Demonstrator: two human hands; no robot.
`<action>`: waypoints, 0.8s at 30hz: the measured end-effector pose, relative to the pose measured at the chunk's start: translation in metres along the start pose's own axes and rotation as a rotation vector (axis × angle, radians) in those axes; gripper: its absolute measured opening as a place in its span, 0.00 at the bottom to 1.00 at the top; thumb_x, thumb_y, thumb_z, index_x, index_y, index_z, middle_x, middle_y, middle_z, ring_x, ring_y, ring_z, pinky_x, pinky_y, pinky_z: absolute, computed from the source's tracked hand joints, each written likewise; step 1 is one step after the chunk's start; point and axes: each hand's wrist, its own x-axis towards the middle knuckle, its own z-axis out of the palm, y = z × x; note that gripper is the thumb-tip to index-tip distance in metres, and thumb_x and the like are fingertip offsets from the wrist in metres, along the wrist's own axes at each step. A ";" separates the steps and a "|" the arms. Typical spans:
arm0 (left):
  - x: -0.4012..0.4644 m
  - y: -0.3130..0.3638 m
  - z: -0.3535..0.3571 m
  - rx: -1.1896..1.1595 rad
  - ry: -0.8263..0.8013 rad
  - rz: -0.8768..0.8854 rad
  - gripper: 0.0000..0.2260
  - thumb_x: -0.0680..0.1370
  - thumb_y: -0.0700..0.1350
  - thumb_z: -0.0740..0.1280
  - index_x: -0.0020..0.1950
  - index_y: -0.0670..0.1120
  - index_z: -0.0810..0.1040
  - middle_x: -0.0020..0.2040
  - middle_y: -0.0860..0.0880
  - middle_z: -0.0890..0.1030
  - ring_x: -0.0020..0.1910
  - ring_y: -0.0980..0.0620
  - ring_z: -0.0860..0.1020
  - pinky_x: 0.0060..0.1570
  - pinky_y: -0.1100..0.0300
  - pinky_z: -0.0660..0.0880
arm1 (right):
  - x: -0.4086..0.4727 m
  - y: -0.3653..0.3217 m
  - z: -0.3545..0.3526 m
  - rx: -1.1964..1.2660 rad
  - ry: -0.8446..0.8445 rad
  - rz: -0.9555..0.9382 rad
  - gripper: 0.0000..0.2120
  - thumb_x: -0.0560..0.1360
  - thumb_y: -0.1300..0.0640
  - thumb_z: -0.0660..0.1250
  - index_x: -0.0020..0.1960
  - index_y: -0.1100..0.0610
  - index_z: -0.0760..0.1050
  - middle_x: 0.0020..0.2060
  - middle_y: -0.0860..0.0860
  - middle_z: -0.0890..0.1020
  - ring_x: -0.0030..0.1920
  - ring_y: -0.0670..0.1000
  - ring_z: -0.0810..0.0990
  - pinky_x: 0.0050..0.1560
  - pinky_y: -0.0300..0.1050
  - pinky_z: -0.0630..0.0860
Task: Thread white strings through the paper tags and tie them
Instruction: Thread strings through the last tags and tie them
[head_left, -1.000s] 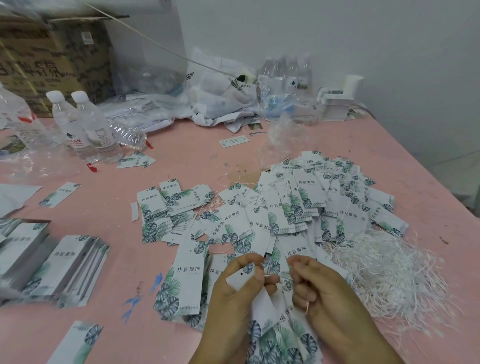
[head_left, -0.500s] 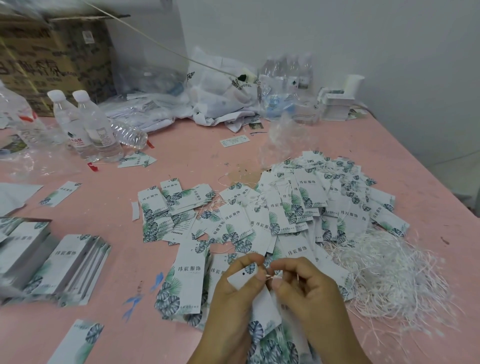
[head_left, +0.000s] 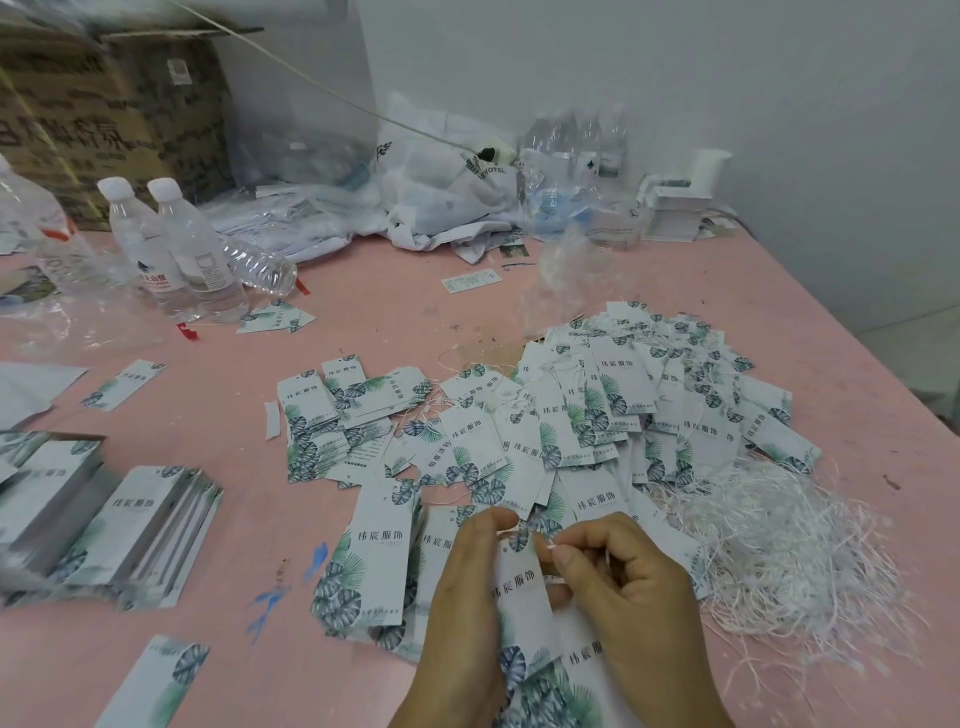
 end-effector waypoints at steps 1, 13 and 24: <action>0.000 -0.001 0.000 -0.008 0.009 -0.018 0.14 0.71 0.58 0.67 0.44 0.48 0.81 0.45 0.34 0.84 0.44 0.35 0.82 0.43 0.44 0.82 | -0.001 0.000 0.001 -0.010 -0.005 -0.009 0.08 0.70 0.59 0.74 0.41 0.46 0.82 0.36 0.51 0.79 0.34 0.63 0.77 0.37 0.57 0.78; 0.000 -0.015 -0.007 0.293 -0.117 0.148 0.23 0.70 0.73 0.61 0.41 0.54 0.78 0.41 0.44 0.84 0.40 0.49 0.81 0.40 0.57 0.75 | -0.008 -0.001 0.010 -0.107 -0.020 -0.150 0.07 0.70 0.58 0.71 0.44 0.46 0.80 0.41 0.47 0.81 0.33 0.42 0.75 0.34 0.28 0.70; 0.005 -0.008 -0.006 0.047 -0.145 0.041 0.17 0.71 0.49 0.61 0.44 0.38 0.85 0.46 0.33 0.83 0.47 0.38 0.84 0.42 0.54 0.81 | -0.004 0.002 0.006 -0.092 0.081 -0.070 0.15 0.70 0.66 0.75 0.38 0.46 0.79 0.36 0.47 0.77 0.31 0.45 0.73 0.32 0.34 0.72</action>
